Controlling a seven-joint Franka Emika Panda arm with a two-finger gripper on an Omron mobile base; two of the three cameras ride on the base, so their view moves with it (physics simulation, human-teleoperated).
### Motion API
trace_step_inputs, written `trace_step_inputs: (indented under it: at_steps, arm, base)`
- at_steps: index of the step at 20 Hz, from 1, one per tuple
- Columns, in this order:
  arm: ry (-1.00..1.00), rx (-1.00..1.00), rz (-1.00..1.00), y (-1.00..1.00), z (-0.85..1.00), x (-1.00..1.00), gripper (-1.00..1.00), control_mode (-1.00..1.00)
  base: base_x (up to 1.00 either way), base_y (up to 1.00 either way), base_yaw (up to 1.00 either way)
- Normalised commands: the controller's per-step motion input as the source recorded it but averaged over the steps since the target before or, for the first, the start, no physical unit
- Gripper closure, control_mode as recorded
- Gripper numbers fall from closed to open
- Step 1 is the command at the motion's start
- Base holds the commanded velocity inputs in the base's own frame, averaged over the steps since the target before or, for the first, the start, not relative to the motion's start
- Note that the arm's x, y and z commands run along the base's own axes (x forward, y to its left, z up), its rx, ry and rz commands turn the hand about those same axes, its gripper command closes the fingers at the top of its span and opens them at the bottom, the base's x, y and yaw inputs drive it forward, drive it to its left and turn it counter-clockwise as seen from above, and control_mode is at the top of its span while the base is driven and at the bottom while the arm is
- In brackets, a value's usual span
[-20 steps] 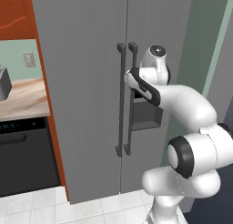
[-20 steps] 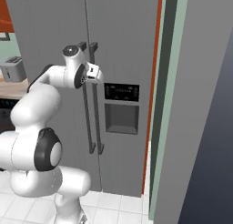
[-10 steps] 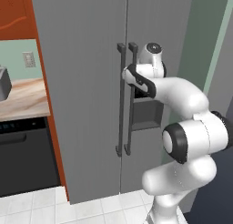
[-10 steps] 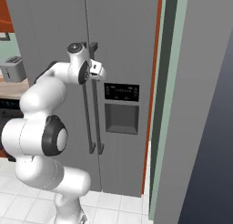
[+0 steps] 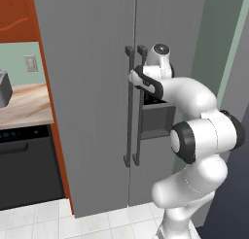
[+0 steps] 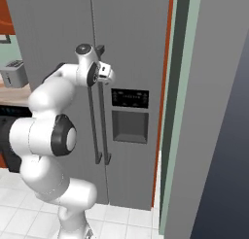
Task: Gather the cucumber and lemon from the fridge and place them on a tray on the dining counter. Then gather the steak and fish from the fridge and place them on the other tray.
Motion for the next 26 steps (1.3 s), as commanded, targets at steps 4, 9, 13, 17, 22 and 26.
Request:
trace_step_inputs:
  at_steps: [4,9,13,17,22,26]
  arm:
    - [-0.05,-0.01,0.00,0.03,-0.08,0.18,-1.00,-1.00]
    - [-0.10,-0.02,0.00,0.07,-0.10,0.13,-1.00,-1.00]
    - [-0.15,-0.03,0.00,0.10,-0.12,0.09,-1.00,-1.00]
    - [-0.09,-0.01,0.00,0.04,-0.07,0.13,-1.00,-1.00]
    - [-0.01,0.00,0.00,0.00,0.00,0.28,-1.00,-1.00]
    - [0.00,0.00,0.00,0.00,0.00,0.28,-1.00,-1.00]
  base:
    - [0.00,0.00,0.00]
    - [0.00,0.00,0.00]
    - [0.00,0.00,0.00]
    - [0.00,0.00,0.00]
    - [0.00,0.00,0.00]
    - [0.00,0.00,0.00]
